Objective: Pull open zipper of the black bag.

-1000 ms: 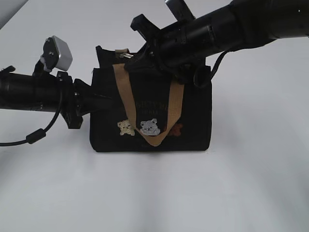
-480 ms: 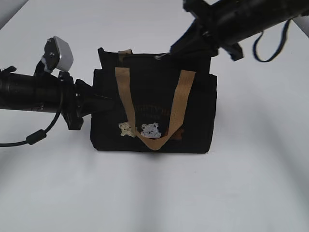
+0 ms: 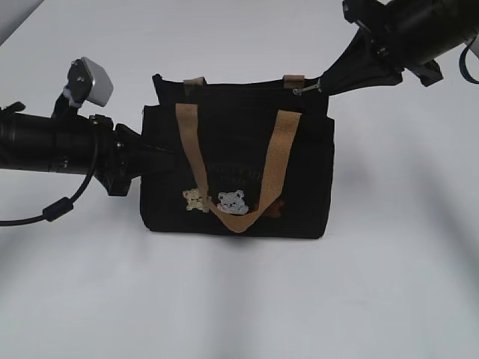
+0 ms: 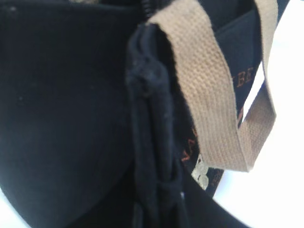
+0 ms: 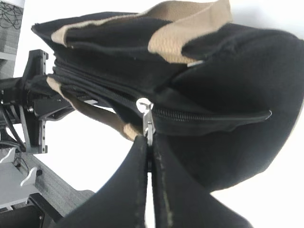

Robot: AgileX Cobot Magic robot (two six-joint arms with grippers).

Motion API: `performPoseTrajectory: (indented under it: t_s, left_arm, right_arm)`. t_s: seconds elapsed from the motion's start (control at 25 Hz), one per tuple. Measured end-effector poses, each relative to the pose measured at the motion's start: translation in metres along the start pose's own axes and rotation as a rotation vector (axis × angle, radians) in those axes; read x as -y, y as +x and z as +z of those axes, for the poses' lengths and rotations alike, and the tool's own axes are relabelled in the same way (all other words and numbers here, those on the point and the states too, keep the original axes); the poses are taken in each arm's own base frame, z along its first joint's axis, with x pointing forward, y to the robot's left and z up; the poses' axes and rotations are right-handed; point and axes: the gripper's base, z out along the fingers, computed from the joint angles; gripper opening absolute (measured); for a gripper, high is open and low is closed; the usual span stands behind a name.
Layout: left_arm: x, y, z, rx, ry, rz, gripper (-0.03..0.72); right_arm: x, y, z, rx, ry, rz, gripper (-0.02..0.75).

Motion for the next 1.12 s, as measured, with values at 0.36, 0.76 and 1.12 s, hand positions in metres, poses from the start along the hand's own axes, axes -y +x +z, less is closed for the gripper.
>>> performPoseTrajectory:
  t_s: [0.36, 0.76, 1.12]
  left_arm:
    - [0.002, -0.008, -0.011, -0.06, -0.023, -0.404, 0.427]
    - [0.034, -0.029, -0.069, -0.418, -0.089, -0.68, 0.295]
    - [0.092, -0.047, -0.149, -0.399, -0.352, -0.736, 0.267]
  right_arm:
    - [-0.006, 0.011, -0.003, -0.116, -0.046, -0.005, 0.412]
    - [-0.017, 0.036, -0.049, -0.207, 0.214, -0.09, 0.442]
    - [-0.039, 0.15, -0.136, -0.037, 0.481, -0.243, 0.428]
